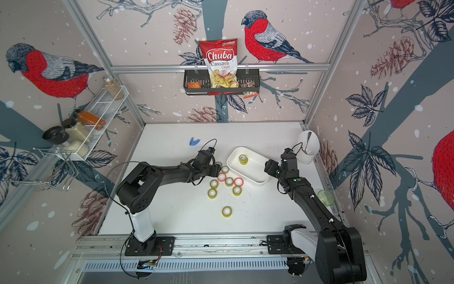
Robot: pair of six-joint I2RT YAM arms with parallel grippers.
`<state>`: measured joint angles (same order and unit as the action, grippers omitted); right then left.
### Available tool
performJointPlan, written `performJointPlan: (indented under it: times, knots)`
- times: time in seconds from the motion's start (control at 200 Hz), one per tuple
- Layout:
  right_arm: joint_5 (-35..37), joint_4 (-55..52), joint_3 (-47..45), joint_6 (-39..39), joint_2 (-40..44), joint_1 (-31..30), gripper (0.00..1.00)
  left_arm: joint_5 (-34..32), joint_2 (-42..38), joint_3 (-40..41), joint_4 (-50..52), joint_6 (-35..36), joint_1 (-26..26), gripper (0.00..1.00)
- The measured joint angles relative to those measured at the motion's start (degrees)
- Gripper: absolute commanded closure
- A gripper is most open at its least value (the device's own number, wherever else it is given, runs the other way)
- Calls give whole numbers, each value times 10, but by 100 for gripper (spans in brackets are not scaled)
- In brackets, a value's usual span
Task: Put the transparent tape into the storage box
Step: Pick up the tape from the center of the board.
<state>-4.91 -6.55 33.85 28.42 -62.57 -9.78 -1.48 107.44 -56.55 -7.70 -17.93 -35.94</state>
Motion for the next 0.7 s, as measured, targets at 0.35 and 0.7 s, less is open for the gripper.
performJointPlan:
  times: [0.35, 0.7]
  knots:
    - [0, 0, 0, 0, 0, 2, 25, 4, 26, -3, -52, 14, 6, 34]
    - [-1, 0, 0, 0, -3, 5, 26, 1, 37, -3, -81, 19, 6, 46]
